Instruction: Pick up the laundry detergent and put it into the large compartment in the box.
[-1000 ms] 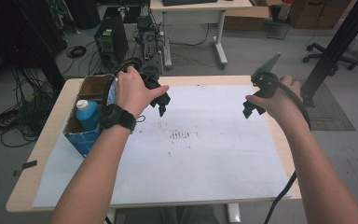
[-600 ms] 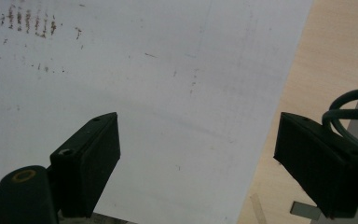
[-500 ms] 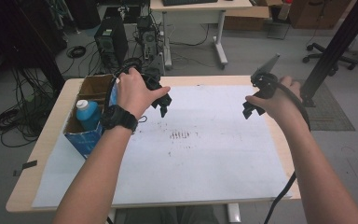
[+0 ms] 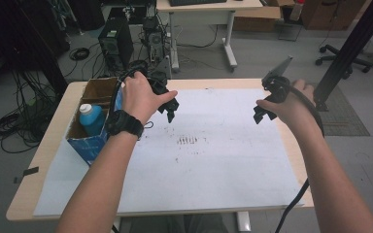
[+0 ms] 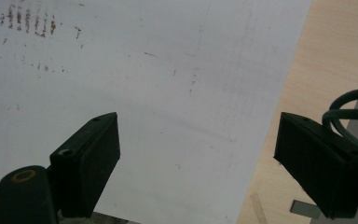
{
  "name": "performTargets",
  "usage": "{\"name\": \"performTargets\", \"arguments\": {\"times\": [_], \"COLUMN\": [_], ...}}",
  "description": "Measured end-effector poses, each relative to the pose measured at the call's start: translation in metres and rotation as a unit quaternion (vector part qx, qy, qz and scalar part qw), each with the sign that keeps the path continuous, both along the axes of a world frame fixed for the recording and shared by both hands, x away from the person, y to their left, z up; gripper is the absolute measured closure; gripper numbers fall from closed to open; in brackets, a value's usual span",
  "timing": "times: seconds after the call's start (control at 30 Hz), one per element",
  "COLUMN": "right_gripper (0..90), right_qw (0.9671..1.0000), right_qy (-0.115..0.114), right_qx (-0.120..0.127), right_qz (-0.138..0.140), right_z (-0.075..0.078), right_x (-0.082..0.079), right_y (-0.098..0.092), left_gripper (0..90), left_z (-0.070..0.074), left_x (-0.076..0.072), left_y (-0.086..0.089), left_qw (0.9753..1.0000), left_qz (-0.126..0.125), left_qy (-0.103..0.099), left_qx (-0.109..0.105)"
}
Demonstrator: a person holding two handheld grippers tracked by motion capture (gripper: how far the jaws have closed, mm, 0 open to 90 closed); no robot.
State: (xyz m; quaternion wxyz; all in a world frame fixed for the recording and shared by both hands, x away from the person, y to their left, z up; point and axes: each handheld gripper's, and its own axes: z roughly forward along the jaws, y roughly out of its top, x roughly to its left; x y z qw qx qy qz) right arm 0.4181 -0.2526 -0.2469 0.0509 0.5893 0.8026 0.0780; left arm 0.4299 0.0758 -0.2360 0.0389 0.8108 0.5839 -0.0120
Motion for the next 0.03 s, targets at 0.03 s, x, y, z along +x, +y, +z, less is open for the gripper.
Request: {"name": "performTargets", "arguments": {"times": [0.03], "right_gripper": [14.0], "right_qw": [1.0000], "right_qy": [-0.001], "right_qx": [0.001], "right_qz": [0.000], "right_z": [0.0000], "right_x": [-0.0001], "right_y": [-0.0002], "left_gripper": [17.8], "left_z": [0.0000], "left_x": [0.0001], "left_y": [0.0001], "left_qw": [1.0000], "left_qz": [-0.001], "left_qy": [0.001], "left_qx": [0.000]}}
